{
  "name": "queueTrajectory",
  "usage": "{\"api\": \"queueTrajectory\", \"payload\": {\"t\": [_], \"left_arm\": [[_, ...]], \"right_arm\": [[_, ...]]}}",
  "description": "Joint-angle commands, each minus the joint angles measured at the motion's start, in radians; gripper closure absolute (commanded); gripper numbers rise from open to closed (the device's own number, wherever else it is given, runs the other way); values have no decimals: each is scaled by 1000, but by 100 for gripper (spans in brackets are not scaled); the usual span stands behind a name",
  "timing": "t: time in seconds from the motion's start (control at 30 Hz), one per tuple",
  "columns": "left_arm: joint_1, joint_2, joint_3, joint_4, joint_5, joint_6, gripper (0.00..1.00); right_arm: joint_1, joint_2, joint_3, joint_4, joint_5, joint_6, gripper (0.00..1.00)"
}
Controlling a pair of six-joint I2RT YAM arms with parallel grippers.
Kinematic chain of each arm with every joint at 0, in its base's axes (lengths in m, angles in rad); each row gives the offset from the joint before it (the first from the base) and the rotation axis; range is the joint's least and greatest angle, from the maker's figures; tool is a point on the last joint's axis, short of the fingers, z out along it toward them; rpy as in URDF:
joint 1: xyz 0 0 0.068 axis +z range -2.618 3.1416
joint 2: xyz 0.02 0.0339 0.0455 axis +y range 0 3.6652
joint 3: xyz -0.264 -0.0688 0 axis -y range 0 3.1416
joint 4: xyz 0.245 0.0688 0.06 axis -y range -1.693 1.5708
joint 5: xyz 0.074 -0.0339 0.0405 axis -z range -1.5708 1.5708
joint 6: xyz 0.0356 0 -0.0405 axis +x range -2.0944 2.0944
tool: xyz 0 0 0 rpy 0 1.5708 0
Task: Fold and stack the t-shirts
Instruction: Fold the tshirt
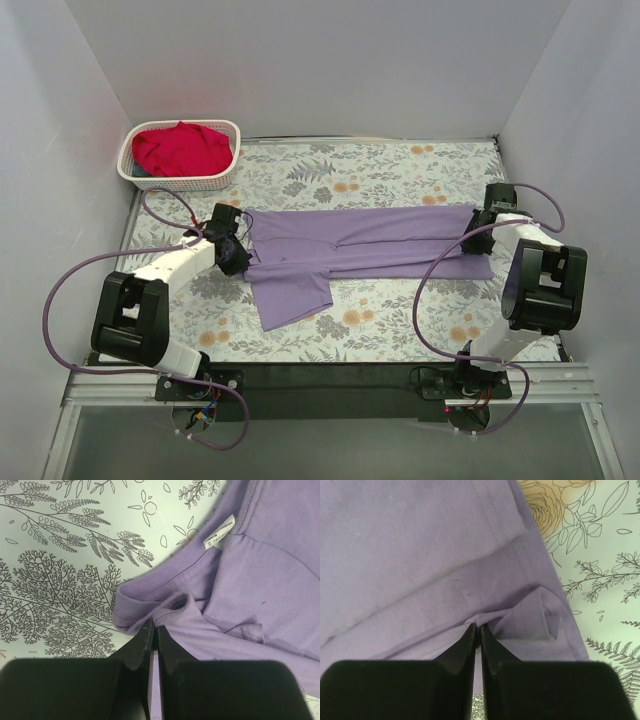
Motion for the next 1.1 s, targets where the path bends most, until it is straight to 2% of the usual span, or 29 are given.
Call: {"api": "queueTrajectory", "payload": {"t": [0.0, 0.07, 0.13, 0.17, 0.23, 0.27, 0.33, 0.43, 0.63, 0.77, 0.8, 0.9, 1.03, 1.07], "left_arm": [[17, -14, -3, -5, -58, 2, 94], [17, -28, 5, -8, -57, 5, 88], [17, -46, 17, -16, -58, 14, 76], [17, -56, 31, -28, -58, 17, 73], [17, -86, 43, -39, -63, 25, 60], [17, -97, 57, -48, -61, 30, 56], [15, -140, 65, -59, -58, 37, 41], [14, -191, 76, -93, -44, 46, 29], [-20, -361, -7, -165, 31, 5, 24], [-81, -448, -119, -173, 86, -64, 24], [-113, -464, -139, -171, 89, -78, 24], [-172, -465, -219, -160, 91, -122, 24], [-225, -419, -271, -101, 108, -153, 26], [-226, -406, -271, -93, 106, -158, 27]], "right_arm": [[-1, 14, -5, 76, 55, -41, 85], [8, 10, -3, 80, 57, -44, 77], [19, -10, -5, 80, 61, -44, 71], [22, -21, -5, 80, 64, -42, 63], [39, -56, -10, 80, 67, -39, 56], [47, -71, -11, 80, 66, -42, 54], [76, -120, -22, 80, 66, -41, 49], [125, -193, -43, 81, 29, -39, 45], [359, -317, -100, 95, -63, -19, 45], [524, -366, -212, 161, -157, 46, 45], [597, -374, -235, 184, -187, 56, 46], [732, -362, -288, 262, -212, 106, 47], [867, -278, -315, 365, -230, 157, 49], [868, -277, -315, 391, -230, 168, 49]]}}
